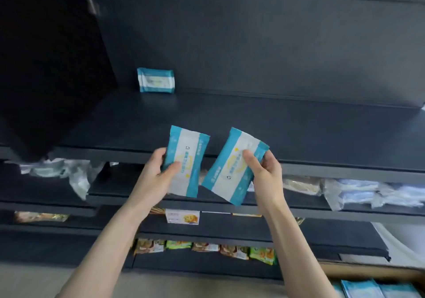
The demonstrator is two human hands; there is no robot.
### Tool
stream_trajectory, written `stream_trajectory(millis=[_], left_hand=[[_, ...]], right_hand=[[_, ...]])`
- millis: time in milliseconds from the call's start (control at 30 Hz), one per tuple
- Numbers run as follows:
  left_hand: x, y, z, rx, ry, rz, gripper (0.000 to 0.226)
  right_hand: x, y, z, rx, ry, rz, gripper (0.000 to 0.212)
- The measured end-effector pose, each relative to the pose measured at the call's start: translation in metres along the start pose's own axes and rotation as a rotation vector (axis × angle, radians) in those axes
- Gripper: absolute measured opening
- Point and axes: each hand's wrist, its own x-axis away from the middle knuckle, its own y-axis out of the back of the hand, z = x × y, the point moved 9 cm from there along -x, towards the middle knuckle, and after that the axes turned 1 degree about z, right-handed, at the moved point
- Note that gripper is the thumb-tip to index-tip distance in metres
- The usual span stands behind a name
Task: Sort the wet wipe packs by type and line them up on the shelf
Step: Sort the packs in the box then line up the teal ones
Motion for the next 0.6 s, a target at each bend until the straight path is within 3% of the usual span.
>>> stream_trajectory(millis=[167,333,467,600], left_hand=[[-0.064,0.068,-0.001,0.131,-0.006,-0.104,0.026],[-0.125,0.115,-0.002,0.317,-0.022,-0.138,0.059],[-0.174,0.133,0.015,0.479,0.072,-0.179,0.033],[-0.22,0.148,0.026,0.378,0.087,-0.269,0.014]], right_hand=[[-0.04,-0.068,-0.003,-0.052,0.051,-0.07,0.014],[-0.083,-0.123,-0.008,-0.061,0.087,-0.121,0.029],[-0.119,-0.151,-0.013,-0.035,0.063,-0.171,0.014],[-0.157,-0.17,-0.014,0.015,0.095,-0.219,0.014]])
